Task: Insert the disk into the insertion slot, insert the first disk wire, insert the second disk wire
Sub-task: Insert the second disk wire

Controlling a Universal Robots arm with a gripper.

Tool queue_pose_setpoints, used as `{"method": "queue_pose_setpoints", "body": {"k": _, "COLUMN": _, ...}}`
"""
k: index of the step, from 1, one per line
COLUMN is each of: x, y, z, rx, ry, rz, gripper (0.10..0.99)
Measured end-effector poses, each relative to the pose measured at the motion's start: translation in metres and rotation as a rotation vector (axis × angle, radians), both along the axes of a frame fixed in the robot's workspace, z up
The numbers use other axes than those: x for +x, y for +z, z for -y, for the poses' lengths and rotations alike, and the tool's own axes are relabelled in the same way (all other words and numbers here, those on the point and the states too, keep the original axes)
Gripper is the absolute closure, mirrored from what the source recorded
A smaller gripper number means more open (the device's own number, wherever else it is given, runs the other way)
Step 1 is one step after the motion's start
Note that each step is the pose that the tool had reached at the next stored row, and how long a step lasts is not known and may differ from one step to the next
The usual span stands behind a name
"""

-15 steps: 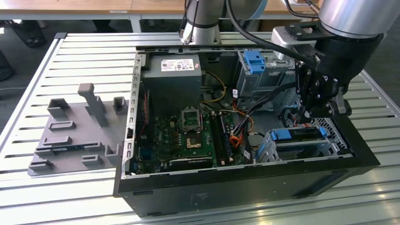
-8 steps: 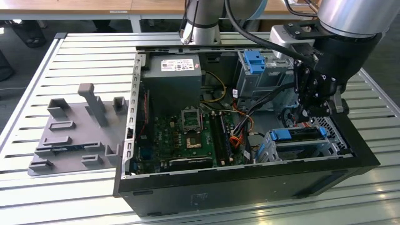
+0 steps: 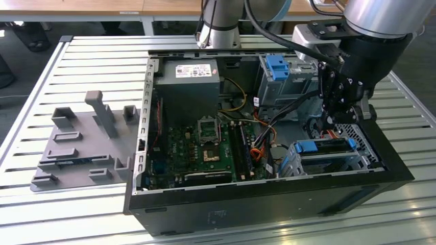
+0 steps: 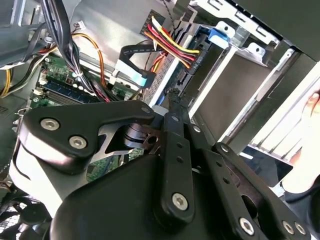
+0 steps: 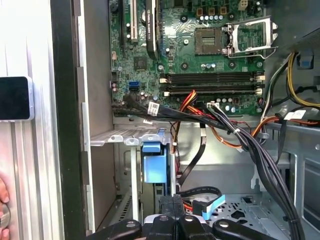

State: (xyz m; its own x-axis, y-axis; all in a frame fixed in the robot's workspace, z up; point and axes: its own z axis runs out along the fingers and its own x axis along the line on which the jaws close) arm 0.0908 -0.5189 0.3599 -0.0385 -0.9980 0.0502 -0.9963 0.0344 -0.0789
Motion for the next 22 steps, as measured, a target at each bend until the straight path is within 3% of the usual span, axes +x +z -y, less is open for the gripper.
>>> {"method": "queue_pose_setpoints", "body": {"k": 14, "x": -0.0022, "y": 0.0033, "z": -0.0135, "rx": 0.003, "ry": 0.000, "rz": -0.0003, "gripper": 0.980}}
{"method": "queue_pose_setpoints", "body": {"k": 18, "x": -0.0023, "y": 0.0033, "z": -0.0215, "rx": 0.002, "ry": 0.000, "rz": -0.0003, "gripper": 0.980}}
{"method": "queue_pose_setpoints", "body": {"k": 21, "x": -0.0023, "y": 0.0032, "z": -0.0277, "rx": -0.003, "ry": 0.000, "rz": -0.0002, "gripper": 0.980}}
{"method": "queue_pose_setpoints", "body": {"k": 22, "x": -0.0023, "y": 0.0031, "z": -0.0293, "rx": -0.012, "ry": 0.000, "rz": -0.0003, "gripper": 0.980}}
